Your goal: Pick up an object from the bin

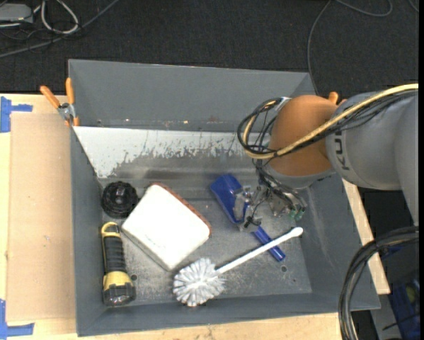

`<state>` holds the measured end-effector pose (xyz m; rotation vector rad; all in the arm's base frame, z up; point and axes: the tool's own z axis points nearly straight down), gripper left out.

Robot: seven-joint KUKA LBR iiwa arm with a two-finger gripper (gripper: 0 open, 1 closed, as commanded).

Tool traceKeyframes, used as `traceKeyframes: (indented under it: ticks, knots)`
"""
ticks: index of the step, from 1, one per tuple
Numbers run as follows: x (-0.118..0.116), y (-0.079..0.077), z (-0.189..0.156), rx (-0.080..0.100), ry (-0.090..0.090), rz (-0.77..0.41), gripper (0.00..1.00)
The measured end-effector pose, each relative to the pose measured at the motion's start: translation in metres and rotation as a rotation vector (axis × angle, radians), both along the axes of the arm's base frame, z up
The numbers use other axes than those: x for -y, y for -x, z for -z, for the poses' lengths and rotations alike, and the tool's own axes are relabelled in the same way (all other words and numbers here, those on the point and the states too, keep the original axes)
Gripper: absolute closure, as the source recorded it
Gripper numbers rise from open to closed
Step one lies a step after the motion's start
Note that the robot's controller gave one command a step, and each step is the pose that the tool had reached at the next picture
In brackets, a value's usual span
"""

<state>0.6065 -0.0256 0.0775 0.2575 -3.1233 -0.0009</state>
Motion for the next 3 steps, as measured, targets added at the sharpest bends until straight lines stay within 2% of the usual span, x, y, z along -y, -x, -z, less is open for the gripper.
traceKeyframes:
  ticks: [1,2,3]
  knots:
    - [0.000,0.000,0.000,0.000,0.000,0.000,1.00]
    - [0.005,0.005,-0.056,-0.006,-0.001,0.002,1.00]
    - [0.007,0.001,-0.061,0.005,0.000,0.010,1.00]
